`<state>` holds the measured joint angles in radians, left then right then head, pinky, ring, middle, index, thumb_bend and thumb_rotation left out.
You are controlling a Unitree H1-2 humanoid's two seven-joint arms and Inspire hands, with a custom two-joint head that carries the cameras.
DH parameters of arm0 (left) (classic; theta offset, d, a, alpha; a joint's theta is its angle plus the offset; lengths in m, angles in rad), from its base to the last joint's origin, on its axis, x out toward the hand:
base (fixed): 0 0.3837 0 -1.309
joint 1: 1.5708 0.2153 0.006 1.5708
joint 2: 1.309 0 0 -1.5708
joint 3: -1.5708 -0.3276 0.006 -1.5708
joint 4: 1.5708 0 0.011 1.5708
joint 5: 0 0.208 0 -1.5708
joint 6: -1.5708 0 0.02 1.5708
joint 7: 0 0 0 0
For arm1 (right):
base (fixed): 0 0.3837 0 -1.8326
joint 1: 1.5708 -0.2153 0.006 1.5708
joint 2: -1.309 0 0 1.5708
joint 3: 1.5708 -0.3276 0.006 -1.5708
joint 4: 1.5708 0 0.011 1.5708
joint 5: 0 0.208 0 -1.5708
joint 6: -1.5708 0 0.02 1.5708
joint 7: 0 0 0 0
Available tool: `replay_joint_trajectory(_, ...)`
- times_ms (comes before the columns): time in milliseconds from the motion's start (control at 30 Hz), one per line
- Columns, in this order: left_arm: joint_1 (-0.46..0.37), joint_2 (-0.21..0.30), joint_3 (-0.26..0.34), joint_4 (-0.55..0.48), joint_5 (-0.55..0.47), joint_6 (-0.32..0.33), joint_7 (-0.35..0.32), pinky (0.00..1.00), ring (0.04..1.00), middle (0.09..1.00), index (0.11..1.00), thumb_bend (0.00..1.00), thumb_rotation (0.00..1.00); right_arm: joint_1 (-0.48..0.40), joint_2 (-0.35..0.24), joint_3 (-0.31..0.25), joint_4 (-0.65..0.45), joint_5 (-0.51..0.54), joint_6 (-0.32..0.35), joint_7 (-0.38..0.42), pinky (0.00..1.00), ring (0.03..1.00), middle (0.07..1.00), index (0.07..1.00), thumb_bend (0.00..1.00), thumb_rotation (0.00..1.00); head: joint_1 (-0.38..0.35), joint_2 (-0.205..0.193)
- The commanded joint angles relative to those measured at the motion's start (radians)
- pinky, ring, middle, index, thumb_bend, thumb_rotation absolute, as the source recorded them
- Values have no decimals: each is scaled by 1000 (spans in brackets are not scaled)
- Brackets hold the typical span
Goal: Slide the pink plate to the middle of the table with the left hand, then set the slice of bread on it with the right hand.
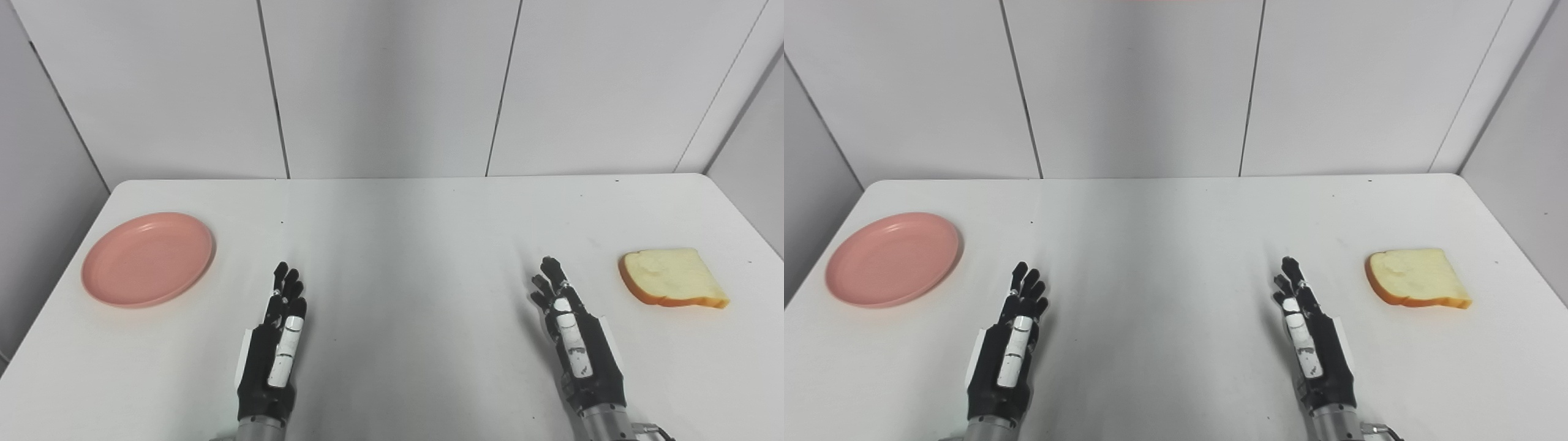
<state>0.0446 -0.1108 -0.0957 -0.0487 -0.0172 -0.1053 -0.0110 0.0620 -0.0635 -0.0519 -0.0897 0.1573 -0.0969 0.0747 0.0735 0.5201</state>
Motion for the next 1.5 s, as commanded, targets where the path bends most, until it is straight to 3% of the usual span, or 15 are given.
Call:
replay_joint_trajectory(0,-8,0,-7,28,17,-43,-1,1000,1000,1000,1000,702,809,69,10,-3,134,20,-38,19,960,954,975,936,791,876,12,-7)
replay_joint_trajectory(367,-18,-30,-29,104,82,-119,32,958,1000,1000,1000,668,865,56,-24,-21,198,47,-85,55,998,989,999,968,769,947,120,-64)
replay_joint_trajectory(700,-49,-61,-32,212,91,-201,43,997,1000,1000,1000,619,817,21,-45,-47,287,88,-118,85,1000,1000,1000,992,735,979,187,-125)
replay_joint_trajectory(1000,-78,-80,-40,301,120,-254,77,982,1000,1000,1000,632,844,-6,-59,-62,357,108,-148,112,1000,1000,1000,1000,706,1000,258,-187)
replay_joint_trajectory(1200,-80,-78,-44,304,128,-253,87,951,1000,1000,1000,634,833,-11,-58,-62,363,116,-144,109,1000,1000,1000,1000,680,1000,257,-183)
replay_joint_trajectory(1467,-45,-59,-40,229,92,-234,64,994,1000,1000,1000,644,838,26,-32,-42,277,89,-115,81,1000,1000,1000,1000,681,1000,154,-107)
